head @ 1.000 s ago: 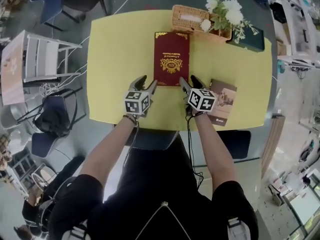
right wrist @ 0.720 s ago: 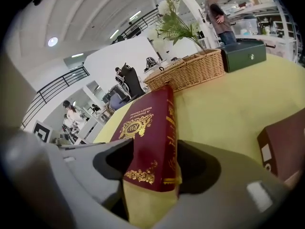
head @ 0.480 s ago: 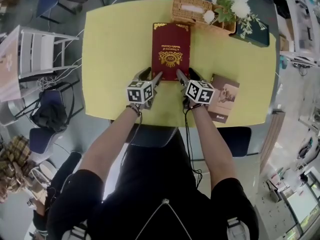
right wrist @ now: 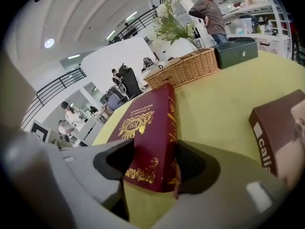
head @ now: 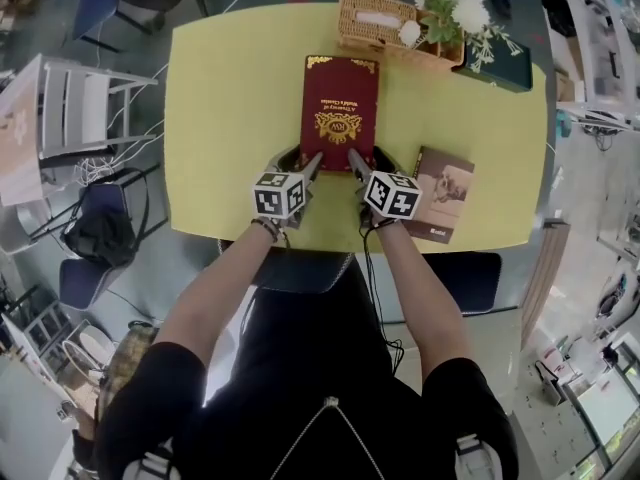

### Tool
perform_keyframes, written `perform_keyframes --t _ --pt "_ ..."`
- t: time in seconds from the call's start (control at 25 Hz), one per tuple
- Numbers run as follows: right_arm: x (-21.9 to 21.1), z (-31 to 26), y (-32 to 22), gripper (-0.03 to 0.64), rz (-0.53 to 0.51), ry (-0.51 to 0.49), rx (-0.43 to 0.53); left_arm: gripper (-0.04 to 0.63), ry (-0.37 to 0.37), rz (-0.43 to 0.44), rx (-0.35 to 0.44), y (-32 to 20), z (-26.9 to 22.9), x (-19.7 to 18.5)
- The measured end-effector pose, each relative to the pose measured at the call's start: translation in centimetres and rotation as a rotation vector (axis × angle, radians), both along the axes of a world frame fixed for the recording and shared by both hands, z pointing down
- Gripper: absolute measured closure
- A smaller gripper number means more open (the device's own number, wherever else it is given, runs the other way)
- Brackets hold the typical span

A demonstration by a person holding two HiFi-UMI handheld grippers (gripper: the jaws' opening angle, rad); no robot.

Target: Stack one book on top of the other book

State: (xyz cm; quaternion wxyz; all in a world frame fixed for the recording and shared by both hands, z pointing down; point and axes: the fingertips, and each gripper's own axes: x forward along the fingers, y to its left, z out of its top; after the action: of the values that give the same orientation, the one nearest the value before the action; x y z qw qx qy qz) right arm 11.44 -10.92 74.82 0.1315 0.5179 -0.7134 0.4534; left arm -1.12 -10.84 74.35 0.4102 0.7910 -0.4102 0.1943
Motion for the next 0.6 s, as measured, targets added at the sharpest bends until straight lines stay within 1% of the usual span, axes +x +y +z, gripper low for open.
perform_keyframes --t 0.12,0.36,0.48,0.6 --pt "-0.2 -0.4 1.9 0.334 0.018 -0.008 -0.008 0.377 -0.005 0.011 0.011 1.7 -0.5 -0.2" --pt "-1.5 -1.5 6.5 0.336 0.020 -0.005 -0.012 0.377 0.004 0.015 0.014 6.1 -1.2 -1.5" --pt "-2.4 -2.0 9.1 0.336 0.030 -0.022 -0.011 0.377 0.000 0.011 0.032 8.6 -1.5 -2.6" --pt "-3.6 -2.4 12.1 0.336 0.045 -0.043 -0.020 0.377 -0.009 0.029 0.054 11.3 -2.2 -3.7"
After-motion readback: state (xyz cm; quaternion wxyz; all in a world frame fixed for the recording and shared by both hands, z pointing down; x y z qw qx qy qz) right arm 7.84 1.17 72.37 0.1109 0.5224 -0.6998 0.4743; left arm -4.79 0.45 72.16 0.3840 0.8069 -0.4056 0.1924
